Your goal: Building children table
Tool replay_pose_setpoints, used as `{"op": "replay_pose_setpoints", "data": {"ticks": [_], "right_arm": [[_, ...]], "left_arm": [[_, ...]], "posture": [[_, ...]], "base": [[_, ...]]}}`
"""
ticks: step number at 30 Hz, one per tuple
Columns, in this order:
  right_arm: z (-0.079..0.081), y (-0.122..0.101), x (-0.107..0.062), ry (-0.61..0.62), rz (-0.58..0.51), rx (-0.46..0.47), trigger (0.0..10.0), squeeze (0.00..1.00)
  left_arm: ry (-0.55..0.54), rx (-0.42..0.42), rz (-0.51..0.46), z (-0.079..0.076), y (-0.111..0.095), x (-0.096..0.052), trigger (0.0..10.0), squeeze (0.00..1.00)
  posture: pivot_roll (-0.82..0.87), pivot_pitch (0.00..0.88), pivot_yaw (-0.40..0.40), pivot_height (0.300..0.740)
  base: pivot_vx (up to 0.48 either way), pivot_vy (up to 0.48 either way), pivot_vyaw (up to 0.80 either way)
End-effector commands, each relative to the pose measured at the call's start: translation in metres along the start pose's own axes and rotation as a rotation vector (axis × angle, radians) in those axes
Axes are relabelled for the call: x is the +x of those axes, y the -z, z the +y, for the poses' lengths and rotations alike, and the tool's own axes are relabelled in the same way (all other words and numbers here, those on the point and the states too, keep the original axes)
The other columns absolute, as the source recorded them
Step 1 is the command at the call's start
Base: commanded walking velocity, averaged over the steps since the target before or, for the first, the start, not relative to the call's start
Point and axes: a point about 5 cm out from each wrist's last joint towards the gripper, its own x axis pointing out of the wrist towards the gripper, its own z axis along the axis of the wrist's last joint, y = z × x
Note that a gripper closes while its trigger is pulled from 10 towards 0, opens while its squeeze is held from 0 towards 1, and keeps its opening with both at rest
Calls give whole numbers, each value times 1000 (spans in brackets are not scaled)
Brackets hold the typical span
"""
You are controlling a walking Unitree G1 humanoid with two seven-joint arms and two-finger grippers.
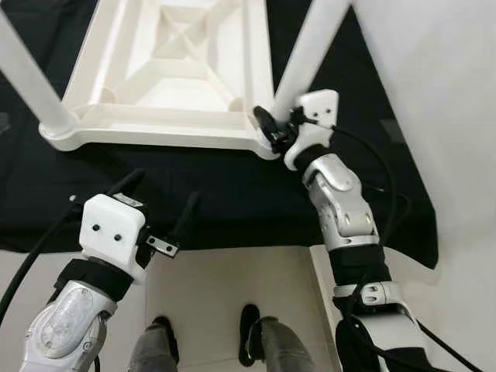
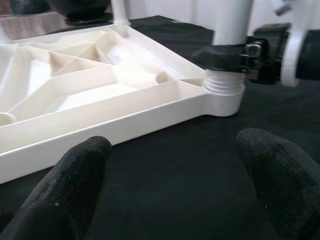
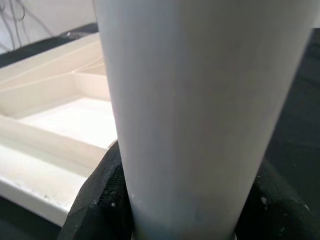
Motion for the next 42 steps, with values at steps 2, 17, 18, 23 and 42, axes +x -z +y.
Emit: {"op": "replay_pose_setpoints", "data": {"ticks": [2, 17, 18, 23, 42], "right_arm": [[2, 29, -3, -15, 160, 42, 0, 0], [24, -59, 1, -753, -153, -28, 10000, 0], [22, -62, 1, -843, -157, -42, 10000, 0], [23, -62, 10, -941, -125, -21, 10000, 0], [53, -53, 24, -1240, -42, 32, 0, 0]], "left_arm": [[10, -26, 21, -3, 3, -4, 10000, 0], [156, -103, 28, -23, 4, -3, 10000, 0], [172, -102, 31, -25, 4, -3, 10000, 0], [213, -122, 36, -29, 4, -4, 10000, 0], [262, -122, 66, -34, 6, -8, 10000, 0]], "posture": [[155, 360, -157, 740], [141, 361, -156, 740], [146, 360, -154, 740], [148, 357, -155, 740], [161, 363, -162, 740]], "base": [[0, 0, 0], [0, 0, 0], [0, 0, 0], [0, 0, 0], [0, 0, 0]]}}
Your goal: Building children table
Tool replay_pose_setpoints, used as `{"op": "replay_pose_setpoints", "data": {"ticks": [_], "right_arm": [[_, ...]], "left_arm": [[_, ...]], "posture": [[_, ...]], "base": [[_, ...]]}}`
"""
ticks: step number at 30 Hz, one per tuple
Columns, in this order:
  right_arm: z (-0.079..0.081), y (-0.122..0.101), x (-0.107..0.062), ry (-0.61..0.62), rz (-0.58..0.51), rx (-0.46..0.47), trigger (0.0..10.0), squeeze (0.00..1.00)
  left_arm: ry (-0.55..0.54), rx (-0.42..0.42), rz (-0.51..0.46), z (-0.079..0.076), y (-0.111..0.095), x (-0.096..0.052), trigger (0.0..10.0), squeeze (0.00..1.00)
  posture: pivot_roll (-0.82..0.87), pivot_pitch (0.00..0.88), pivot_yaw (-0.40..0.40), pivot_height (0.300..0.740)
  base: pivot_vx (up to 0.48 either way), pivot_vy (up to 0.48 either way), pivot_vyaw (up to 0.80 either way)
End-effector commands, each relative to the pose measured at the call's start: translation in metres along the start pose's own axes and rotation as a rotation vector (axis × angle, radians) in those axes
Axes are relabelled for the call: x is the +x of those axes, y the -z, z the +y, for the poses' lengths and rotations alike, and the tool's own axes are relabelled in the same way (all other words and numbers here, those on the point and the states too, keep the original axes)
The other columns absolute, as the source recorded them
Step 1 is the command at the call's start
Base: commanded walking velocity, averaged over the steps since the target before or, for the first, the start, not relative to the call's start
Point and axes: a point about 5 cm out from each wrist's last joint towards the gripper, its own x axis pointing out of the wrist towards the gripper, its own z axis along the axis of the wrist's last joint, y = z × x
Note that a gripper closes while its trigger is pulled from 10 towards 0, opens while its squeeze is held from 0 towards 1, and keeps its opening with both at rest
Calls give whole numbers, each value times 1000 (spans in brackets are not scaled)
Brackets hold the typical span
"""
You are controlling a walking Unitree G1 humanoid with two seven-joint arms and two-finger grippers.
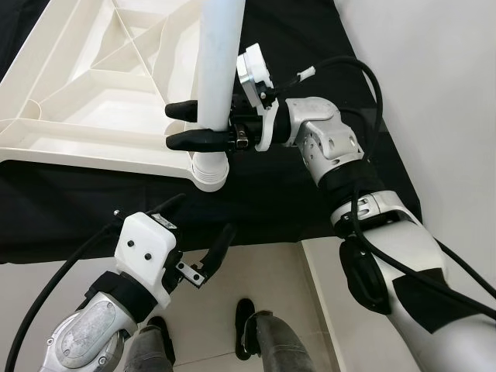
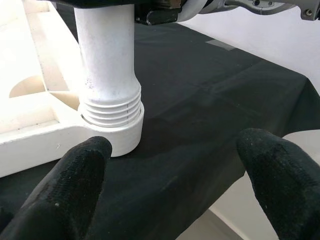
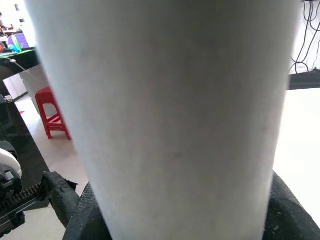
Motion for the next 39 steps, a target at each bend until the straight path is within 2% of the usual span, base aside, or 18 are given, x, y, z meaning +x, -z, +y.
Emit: {"op": "replay_pose_setpoints", "data": {"ticks": [1, 3, 5, 6, 8, 10, 11, 12, 14, 19, 21, 27, 28, 29, 30, 34, 35, 39], "right_arm": [[-4, 15, -7, 114, 6, 41, 0, 0], [-4, 15, -7, 114, 6, 41, 0, 0], [-10, 27, -25, 346, 46, 46, 0, 0], [-10, 27, -25, 346, 46, 46, 0, 0], [-13, 42, -40, 571, 82, 56, 0, 0], [-13, 42, -40, 571, 82, 56, 0, 0], [-13, 59, -53, 856, 130, 69, 0, 0], [-13, 59, -53, 856, 130, 69, 0, 0], [20, 99, -73, 1234, 210, 111, 0, 0], [28, 106, -78, 1305, 223, 127, 0, 0], [15, 98, -75, 1285, 216, 107, 0, 0], [8, 88, -65, 1255, 215, 96, 0, 0], [11, 86, -60, 1243, 216, 105, 2667, 0], [15, 86, -53, 1204, 217, 114, 10000, 0], [20, 84, -47, 1160, 218, 119, 10000, 549], [24, 83, -43, 1131, 218, 121, 10000, 549], [24, 80, -39, 1077, 186, 139, 10000, 1000], [17, 64, -34, 874, 56, 130, 10000, 969]], "left_arm": [[27, -8, 10, -4, -1, -3, 10000, 0], [27, -8, 10, -4, -1, -3, 10000, 0], [26, -6, 11, -4, -1, -3, 10000, 0], [26, -6, 11, -4, -1, -3, 10000, 0], [28, -8, 12, -4, 0, -4, 10000, 0], [28, -8, 12, -4, 0, -4, 10000, 0], [35, -10, 13, -4, 1, -3, 10000, 0], [35, -10, 13, -4, 1, -3, 10000, 0], [48, -13, 11, -5, 1, -2, 10000, 0], [46, -14, 11, -5, 2, 0, 10000, 0], [36, -12, 10, -3, 3, 0, 10000, 0], [11, 7, 17, 2, 2, -3, 10000, 0], [3, 13, 19, 4, 2, -4, 10000, 0], [-1, 16, 19, 5, 2, -4, 10000, 0], [-1, 17, 18, 5, 1, -4, 10000, 0], [0, 18, 17, 5, 1, -3, 10000, 0], [4, 17, 16, 4, 1, -2, 10000, 0], [9, 12, 11, 2, 0, -1, 10000, 0]], "posture": [[159, 359, -156, 740], [159, 359, -156, 740], [159, 354, -150, 740], [159, 354, -150, 740], [148, 343, -157, 740], [148, 343, -157, 740], [150, 345, -170, 740], [150, 345, -170, 740], [141, 344, -150, 740], [144, 333, -146, 740], [143, 333, -152, 740], [152, 336, -166, 740], [155, 340, -166, 740], [154, 341, -165, 740], [152, 341, -161, 740], [152, 341, -161, 740], [153, 342, -160, 740], [157, 353, -169, 740]], "base": [[0, 0, 0], [0, 0, 0], [0, 0, 0], [0, 0, 0], [0, 0, 0], [0, 0, 0], [0, 0, 0], [0, 0, 0], [0, 0, 0], [0, 0, 0], [0, 0, 0], [0, 0, 0], [0, 0, 0], [0, 0, 0], [0, 0, 0], [0, 0, 0], [0, 0, 0], [0, 0, 0]]}}
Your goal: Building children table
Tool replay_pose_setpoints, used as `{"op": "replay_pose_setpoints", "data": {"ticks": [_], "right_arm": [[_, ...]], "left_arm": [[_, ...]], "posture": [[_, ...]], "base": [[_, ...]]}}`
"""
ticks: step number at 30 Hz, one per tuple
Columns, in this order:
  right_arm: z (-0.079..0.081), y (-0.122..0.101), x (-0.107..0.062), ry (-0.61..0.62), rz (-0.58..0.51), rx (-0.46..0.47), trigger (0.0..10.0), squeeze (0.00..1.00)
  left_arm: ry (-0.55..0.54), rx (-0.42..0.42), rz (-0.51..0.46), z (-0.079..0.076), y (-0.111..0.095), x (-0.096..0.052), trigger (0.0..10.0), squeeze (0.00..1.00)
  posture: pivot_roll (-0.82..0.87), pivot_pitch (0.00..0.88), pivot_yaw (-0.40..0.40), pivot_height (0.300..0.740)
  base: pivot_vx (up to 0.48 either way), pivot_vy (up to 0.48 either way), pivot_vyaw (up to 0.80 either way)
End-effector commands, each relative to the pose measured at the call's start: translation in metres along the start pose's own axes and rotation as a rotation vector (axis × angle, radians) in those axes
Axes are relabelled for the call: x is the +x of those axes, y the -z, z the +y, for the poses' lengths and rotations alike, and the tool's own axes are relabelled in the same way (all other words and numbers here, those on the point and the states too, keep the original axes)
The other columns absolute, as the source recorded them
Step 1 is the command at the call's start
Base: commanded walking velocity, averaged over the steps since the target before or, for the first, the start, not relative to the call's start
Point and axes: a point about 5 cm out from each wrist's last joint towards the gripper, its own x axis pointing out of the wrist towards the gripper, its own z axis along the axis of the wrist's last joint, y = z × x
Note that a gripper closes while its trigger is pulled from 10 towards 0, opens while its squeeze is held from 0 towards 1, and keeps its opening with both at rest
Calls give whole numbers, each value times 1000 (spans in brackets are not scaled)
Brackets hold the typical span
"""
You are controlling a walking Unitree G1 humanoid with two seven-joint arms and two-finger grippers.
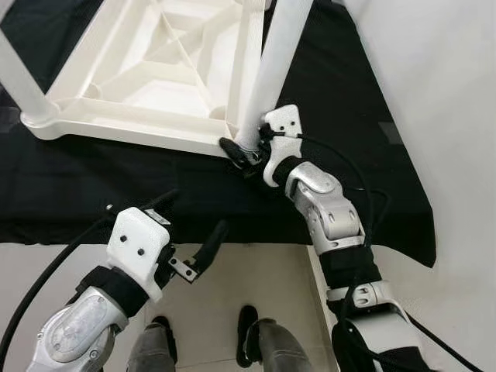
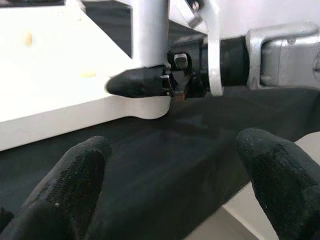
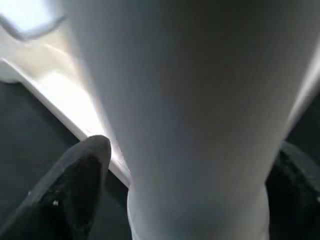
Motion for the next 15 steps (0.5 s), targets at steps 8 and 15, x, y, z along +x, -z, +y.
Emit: {"op": "replay_pose_setpoints", "data": {"ticks": [8, 15], "right_arm": [[1, -31, 6, -410, -138, -84, 10000, 0], [-3, -60, 15, -596, -155, -116, 3490, 0]], "left_arm": [[10, -24, 6, -9, -2, -4, 10000, 0], [0, -32, 17, -11, -4, -8, 10000, 0]], "posture": [[176, 390, -175, 740], [196, 423, -185, 740]], "base": [[0, 0, 0], [0, 0, 0]]}}
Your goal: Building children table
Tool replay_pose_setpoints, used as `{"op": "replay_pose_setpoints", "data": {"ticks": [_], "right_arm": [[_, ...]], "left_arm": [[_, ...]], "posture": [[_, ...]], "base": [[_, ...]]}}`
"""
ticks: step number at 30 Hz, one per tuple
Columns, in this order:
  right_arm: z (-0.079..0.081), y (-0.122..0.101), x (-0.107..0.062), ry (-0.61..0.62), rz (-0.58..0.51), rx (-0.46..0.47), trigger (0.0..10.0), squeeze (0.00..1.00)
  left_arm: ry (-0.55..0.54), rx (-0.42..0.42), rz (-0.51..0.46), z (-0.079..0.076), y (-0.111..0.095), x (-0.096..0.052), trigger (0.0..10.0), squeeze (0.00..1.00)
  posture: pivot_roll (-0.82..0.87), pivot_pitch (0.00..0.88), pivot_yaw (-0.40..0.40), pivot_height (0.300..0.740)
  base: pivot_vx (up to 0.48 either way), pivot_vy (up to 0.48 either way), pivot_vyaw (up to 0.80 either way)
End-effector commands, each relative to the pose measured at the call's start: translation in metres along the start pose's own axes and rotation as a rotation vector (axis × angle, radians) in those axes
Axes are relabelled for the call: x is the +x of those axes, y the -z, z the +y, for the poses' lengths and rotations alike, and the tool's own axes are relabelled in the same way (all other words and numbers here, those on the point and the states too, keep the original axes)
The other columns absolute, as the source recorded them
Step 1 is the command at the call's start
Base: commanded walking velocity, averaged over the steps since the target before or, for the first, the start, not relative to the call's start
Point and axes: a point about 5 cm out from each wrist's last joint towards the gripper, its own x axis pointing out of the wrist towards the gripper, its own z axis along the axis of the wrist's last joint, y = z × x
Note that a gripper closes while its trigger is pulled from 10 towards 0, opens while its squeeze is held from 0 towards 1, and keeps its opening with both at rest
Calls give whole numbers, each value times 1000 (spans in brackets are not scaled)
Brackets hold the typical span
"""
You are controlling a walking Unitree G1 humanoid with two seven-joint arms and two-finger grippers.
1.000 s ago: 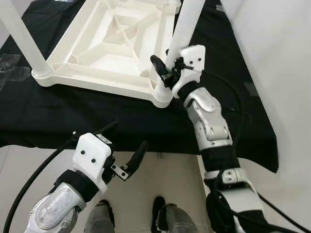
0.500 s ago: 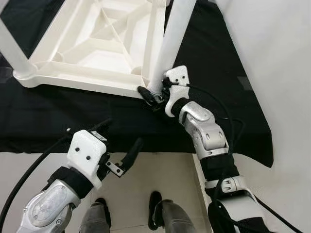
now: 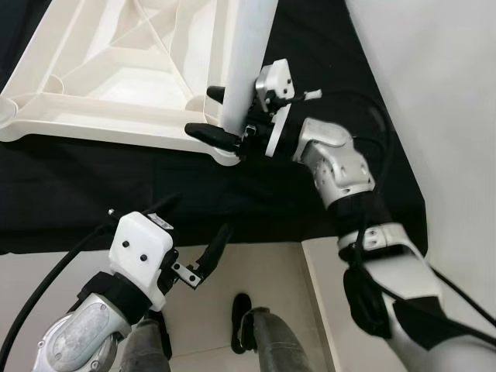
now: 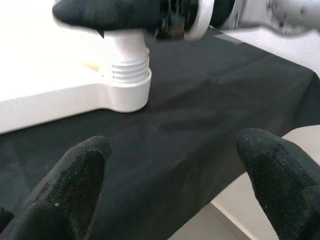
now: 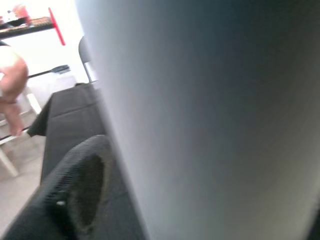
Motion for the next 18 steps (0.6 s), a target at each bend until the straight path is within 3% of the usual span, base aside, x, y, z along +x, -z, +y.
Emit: {"op": "replay_pose_setpoints", "data": {"ticks": [1, 2, 14, 17, 18], "right_arm": [[2, 1, 2, -53, -10, 9, 3490, 0], [0, -3, 3, -78, -15, 14, 0, 0], [-6, -5, 3, -130, 5, -13, 0, 0], [-8, 2, -2, -82, 45, -47, 0, 0], [-9, 11, -6, -3, 79, -51, 0, 0]], "left_arm": [[12, -18, 5, -5, -2, -3, 10000, 0], [9, -17, 7, -5, -2, -4, 10000, 0], [1, -10, 12, -3, -3, -5, 10000, 0], [6, -14, 13, -4, -3, -4, 10000, 0], [9, -16, 13, -4, -2, -4, 10000, 0]], "posture": [[196, 423, -185, 740], [201, 428, -183, 740], [191, 424, -174, 740], [180, 419, -172, 740], [171, 416, -169, 740]], "base": [[0, 0, 0], [0, 0, 0], [0, 0, 0], [0, 0, 0], [0, 0, 0]]}}
